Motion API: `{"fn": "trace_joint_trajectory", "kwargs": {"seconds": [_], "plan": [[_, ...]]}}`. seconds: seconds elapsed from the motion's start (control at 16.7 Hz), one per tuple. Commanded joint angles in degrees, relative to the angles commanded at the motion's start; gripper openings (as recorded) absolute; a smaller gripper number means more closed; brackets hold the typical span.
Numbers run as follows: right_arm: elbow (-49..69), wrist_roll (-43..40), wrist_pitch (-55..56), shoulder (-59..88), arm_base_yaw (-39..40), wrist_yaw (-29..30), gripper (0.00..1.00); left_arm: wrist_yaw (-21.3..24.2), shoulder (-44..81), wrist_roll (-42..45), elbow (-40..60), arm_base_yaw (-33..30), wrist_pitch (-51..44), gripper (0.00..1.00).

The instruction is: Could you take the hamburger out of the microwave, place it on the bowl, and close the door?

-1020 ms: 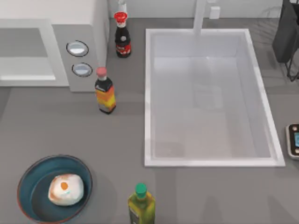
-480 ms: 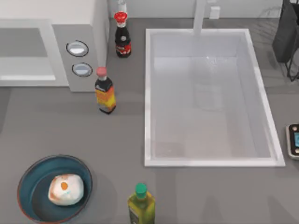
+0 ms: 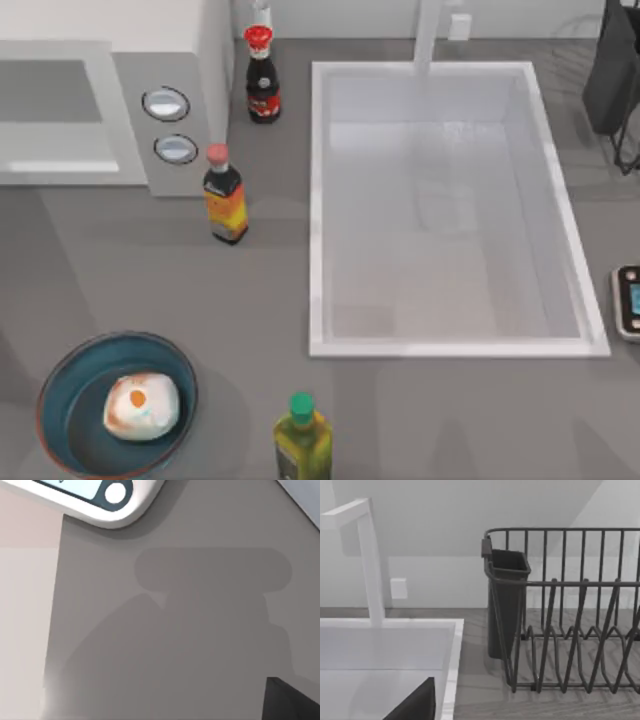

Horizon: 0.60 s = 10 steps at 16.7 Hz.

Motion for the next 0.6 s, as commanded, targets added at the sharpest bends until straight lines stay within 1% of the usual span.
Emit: {"fn": "trace_joint_trajectory", "kwargs": {"seconds": [0.24, 0.36, 0.48, 0.6], "plan": [[0.00, 0.00, 0.00, 0.00, 0.00, 0.00, 1.00, 0.23, 0.20, 0.00, -0.07, 0.33, -0.15, 0.00], [0.00, 0.00, 0.00, 0.00, 0.00, 0.00, 1.00, -0.46, -0.76, -0.92, -0.98, -0.62, 0.26, 0.00], [0.00, 0.00, 0.00, 0.00, 0.00, 0.00, 1.00, -2.42, -4.12, -4.09, -4.13, -3.87, 1.36, 0.00], [0.00, 0.00, 0.00, 0.00, 0.00, 0.00, 1.00, -5.07, -9.64, -8.66, -8.46, -9.00, 2.91, 0.00]]}}
